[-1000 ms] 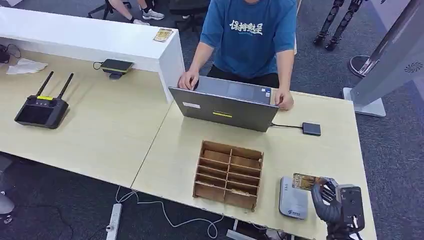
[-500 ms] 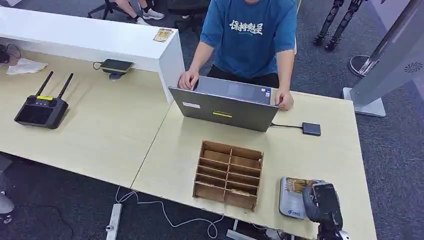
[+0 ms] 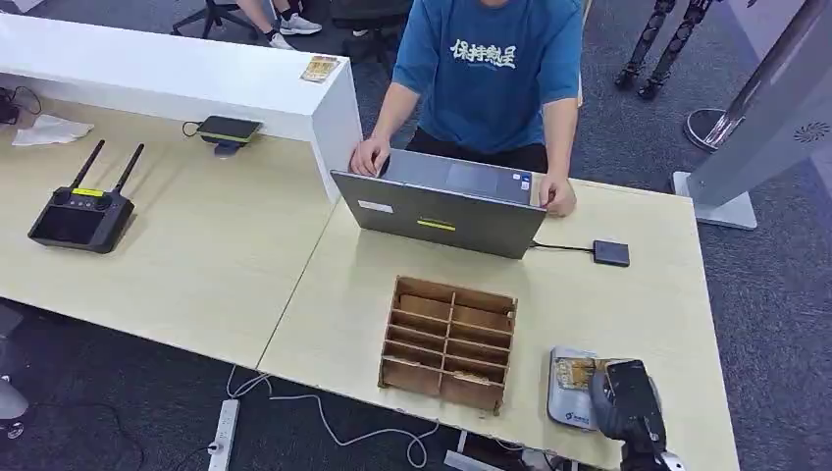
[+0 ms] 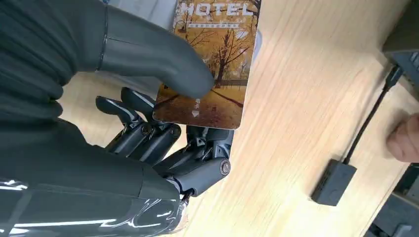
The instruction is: Pass the card to the sensor for recognition and then transmit it.
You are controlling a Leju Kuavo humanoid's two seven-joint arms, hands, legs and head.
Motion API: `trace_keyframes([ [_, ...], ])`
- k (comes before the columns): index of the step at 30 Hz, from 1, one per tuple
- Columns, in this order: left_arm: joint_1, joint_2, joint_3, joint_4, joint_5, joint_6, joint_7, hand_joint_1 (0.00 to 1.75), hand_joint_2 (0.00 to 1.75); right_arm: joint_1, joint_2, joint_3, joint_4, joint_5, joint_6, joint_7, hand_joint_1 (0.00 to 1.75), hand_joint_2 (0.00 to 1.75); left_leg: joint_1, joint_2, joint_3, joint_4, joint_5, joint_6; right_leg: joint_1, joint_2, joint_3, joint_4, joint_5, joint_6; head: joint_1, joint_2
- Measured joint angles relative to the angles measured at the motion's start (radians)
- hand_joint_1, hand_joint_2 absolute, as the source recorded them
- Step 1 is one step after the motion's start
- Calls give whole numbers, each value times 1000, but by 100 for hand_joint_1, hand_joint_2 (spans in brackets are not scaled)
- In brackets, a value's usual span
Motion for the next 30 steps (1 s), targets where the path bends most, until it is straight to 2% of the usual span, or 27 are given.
trace_keyframes([
  [20, 0, 0, 0, 0, 2, 0, 0, 0, 0, 42, 0, -30, -29, 45, -2, 19, 175, 175, 0, 0, 0, 0, 0, 0, 0, 0, 0, 0, 0, 0, 0, 0],
  [26, 0, 0, 0, 0, 1, -3, 1, 0, 0, 34, 0, -29, -27, 162, 12, 88, 175, 175, 0, 0, 0, 0, 0, 0, 0, 0, 1, 0, 0, 0, 0, 0],
  [30, 0, 0, 0, 0, 0, -3, 2, 0, 0, 26, -3, -23, -23, 191, 16, 108, 175, 175, 0, 0, 1, 0, 0, 0, 0, 0, 1, 0, 0, 0, 0, 0],
])
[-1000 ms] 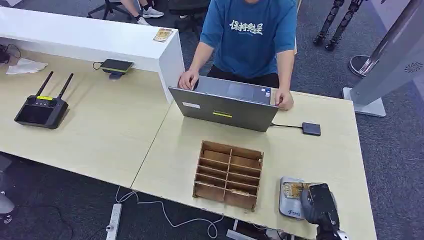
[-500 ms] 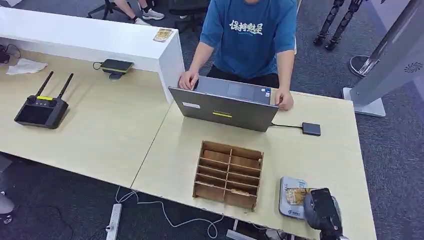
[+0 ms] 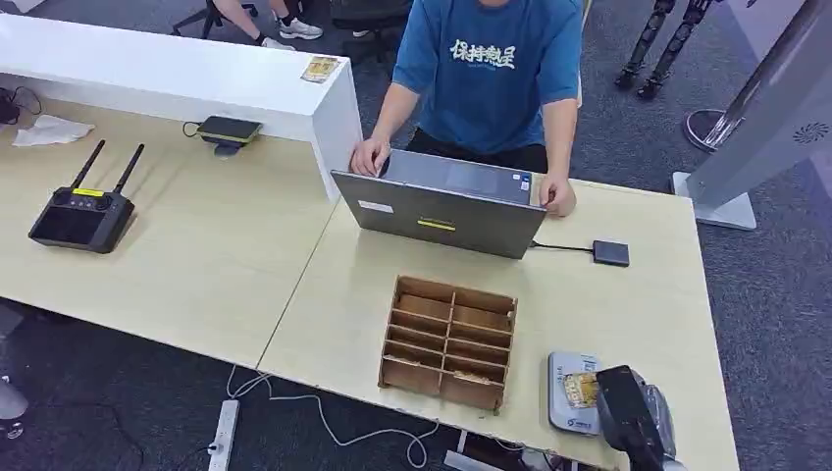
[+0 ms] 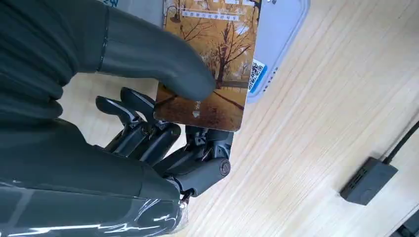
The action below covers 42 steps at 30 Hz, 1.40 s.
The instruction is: Pass the card to the sensor for recognition and then transmit it.
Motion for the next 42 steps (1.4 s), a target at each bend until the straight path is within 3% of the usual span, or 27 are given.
trace_keyframes([
  [7, 0, 0, 0, 0, 0, -5, 4, 0, 0, -17, -6, 21, 6, 68, 2, 31, 175, 175, 0, 0, 0, 0, 0, 0, 0, 0, 0, 0, 0, 0, 0, 0],
  [12, 0, 0, 0, 0, 0, -7, 10, 0, 0, -53, -16, 60, 22, 187, 41, 96, 175, 175, 0, 0, 1, 0, 0, 0, 0, 1, 0, 0, 0, 0, 0, 0],
  [24, 0, 0, 0, 0, 0, -10, 17, 0, 0, -87, -27, 111, 43, 270, 26, 126, 175, 175, 0, 0, 2, 0, 0, 0, 0, 0, 1, 0, 0, 0, 0, 0],
  [31, 0, -2, 0, -4, -2, -8, 18, 0, 0, -91, -26, 116, 3, 366, -110, 60, 175, 175, 0, 0, 1, 0, 0, 0, 0, 0, 1, 0, 0, 0, 0, 0],
  [42, 0, -2, 0, -4, -18, -6, 9, 0, 0, -149, -19, 112, -87, 354, -187, -22, 175, 175, 0, 0, 1, 0, 0, 0, 0, 0, 1, 0, 0, 0, 0, 0],
])
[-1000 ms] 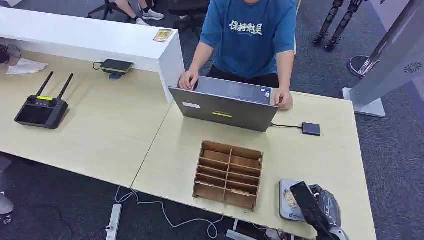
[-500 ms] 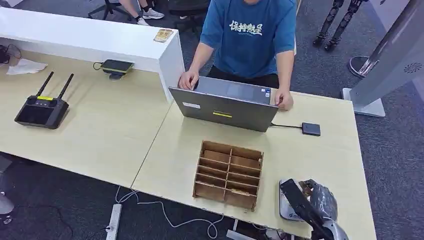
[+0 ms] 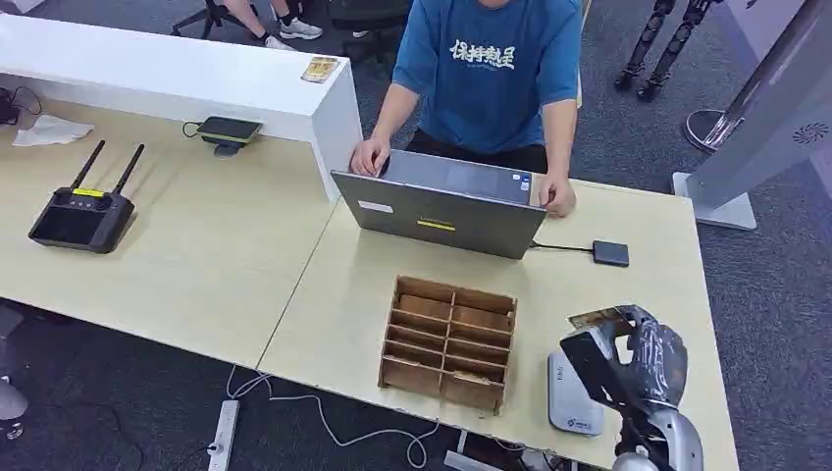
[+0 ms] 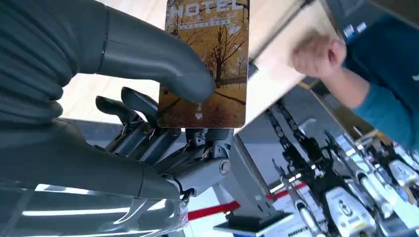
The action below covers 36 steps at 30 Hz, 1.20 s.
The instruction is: Pass the card to the sensor for recognition and then transmit it.
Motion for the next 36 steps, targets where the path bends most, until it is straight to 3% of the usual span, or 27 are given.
trace_keyframes([
  [14, 0, 0, 0, 0, -19, 0, -2, 0, 0, -75, -3, -7, -16, -12, -23, -17, 175, 175, 0, 1, 0, 0, 0, 0, 0, 1, -1, 0, 0, 0, 0, 0],
  [24, -2, 4, 0, 0, -69, 0, 0, 0, 0, -363, -9, -9, 121, 65, -26, 16, 175, 175, 0, 1, 0, 0, 2, 0, 0, 1, -1, 0, 2, 0, 0, 0],
  [36, -9, 11, -34, 0, -127, -1, 13, 0, 0, -720, -8, -5, 453, 262, -101, 104, 175, 175, 0, 0, -1, 0, 2, 0, 0, 1, -1, 1, 3, 1, 0, 0],
])
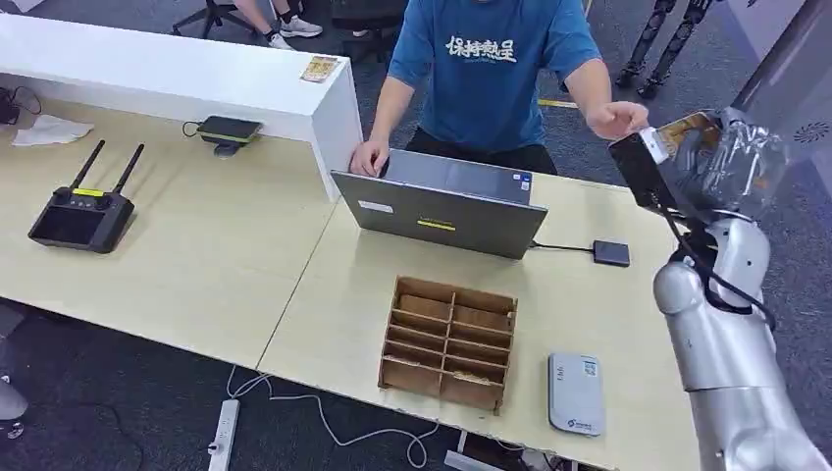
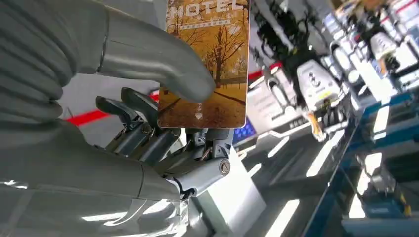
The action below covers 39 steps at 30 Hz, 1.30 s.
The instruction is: Pass the card to the sensor for recognition and then transmit it.
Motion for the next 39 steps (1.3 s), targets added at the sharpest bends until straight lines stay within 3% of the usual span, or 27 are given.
trace_keyframes([
  [7, -1, 4, -24, 0, -7, 0, 6, 0, 0, -111, 5, 0, 138, 83, -36, 19, 175, 175, 0, 0, 0, 0, 0, 0, 0, 0, 0, 0, 0, 0, 0, 0],
  [35, -2, 8, -32, 2, 0, 0, 8, 0, 0, -123, 27, 0, 208, 86, -44, 13, 175, 175, 0, 0, 0, 0, 0, 0, 0, 0, 0, 0, 0, 0, 0, 0],
  [36, -2, 8, -32, 2, 0, 0, 8, 0, 0, -122, 28, 0, 206, 86, -43, 10, 115, 175, 0, 0, 0, 0, 0, 0, 0, 0, 0, 0, 0, 0, 0, 0],
  [37, -2, 8, -32, 2, 0, 0, 8, 0, 0, -121, 30, 0, 203, 86, -43, 9, 0, 175, 0, 0, 0, 0, 0, 0, 0, 0, 0, 0, 0, 0, 0, 0],
  [39, -2, 8, -32, 2, 2, 1, 7, 0, 0, -116, 34, 0, 193, 85, -44, 7, 0, 175, 0, 0, 0, 0, 0, 0, 0, 0, 0, 0, 0, 0, 0, 0],
])
